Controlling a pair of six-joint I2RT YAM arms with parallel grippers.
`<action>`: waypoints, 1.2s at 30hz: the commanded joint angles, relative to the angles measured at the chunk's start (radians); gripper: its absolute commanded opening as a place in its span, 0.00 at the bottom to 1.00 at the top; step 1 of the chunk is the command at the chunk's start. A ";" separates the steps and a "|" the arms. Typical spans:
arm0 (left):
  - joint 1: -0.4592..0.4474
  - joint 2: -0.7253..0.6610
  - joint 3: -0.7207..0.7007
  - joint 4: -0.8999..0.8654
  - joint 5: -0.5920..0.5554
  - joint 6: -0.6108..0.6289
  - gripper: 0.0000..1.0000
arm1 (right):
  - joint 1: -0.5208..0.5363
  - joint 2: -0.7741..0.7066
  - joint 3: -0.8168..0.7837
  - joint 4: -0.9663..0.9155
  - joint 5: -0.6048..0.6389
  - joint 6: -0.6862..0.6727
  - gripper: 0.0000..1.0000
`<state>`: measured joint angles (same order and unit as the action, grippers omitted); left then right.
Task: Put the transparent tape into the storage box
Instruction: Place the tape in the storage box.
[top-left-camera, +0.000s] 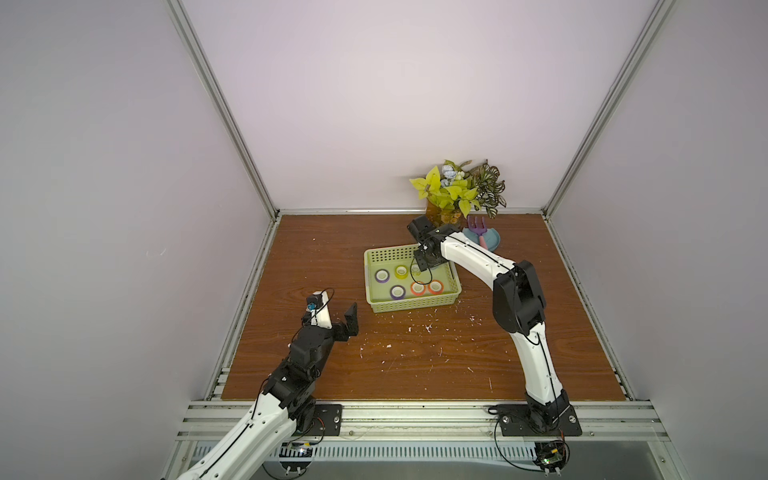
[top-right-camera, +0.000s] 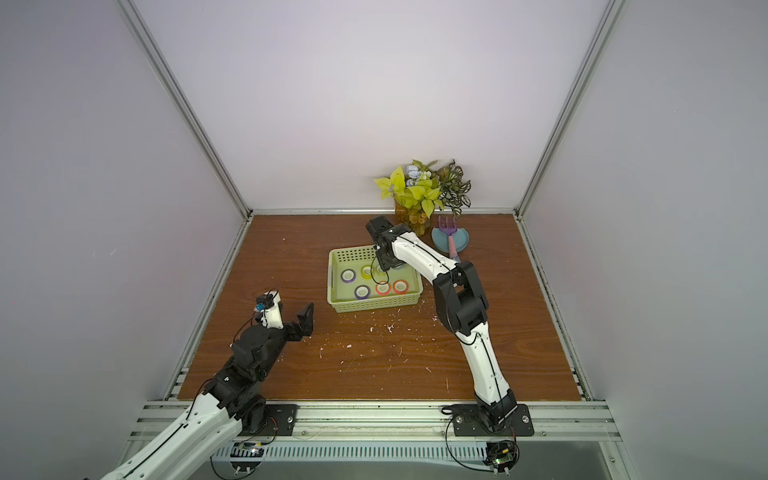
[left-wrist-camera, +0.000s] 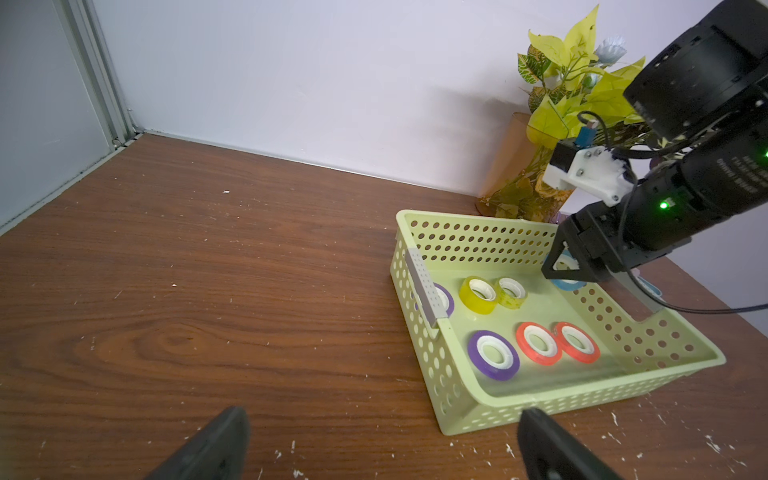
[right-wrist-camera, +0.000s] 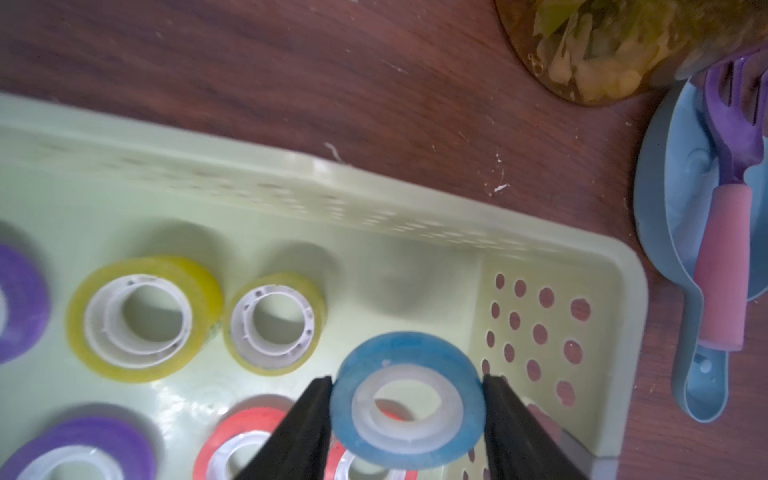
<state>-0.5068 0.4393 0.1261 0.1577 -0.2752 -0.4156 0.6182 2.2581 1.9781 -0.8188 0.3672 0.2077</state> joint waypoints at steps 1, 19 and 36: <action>0.011 -0.010 -0.014 -0.001 -0.009 -0.002 1.00 | -0.008 -0.005 0.042 -0.029 0.033 -0.013 0.58; 0.011 -0.011 -0.014 -0.002 -0.010 -0.003 0.99 | -0.009 0.012 0.023 0.002 -0.026 -0.012 0.69; 0.011 -0.118 -0.055 0.026 0.053 0.047 0.99 | -0.013 -0.533 -0.410 0.267 -0.193 0.010 0.99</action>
<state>-0.5068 0.3534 0.0830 0.1600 -0.2520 -0.3977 0.6083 1.8397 1.6459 -0.6632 0.2195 0.2039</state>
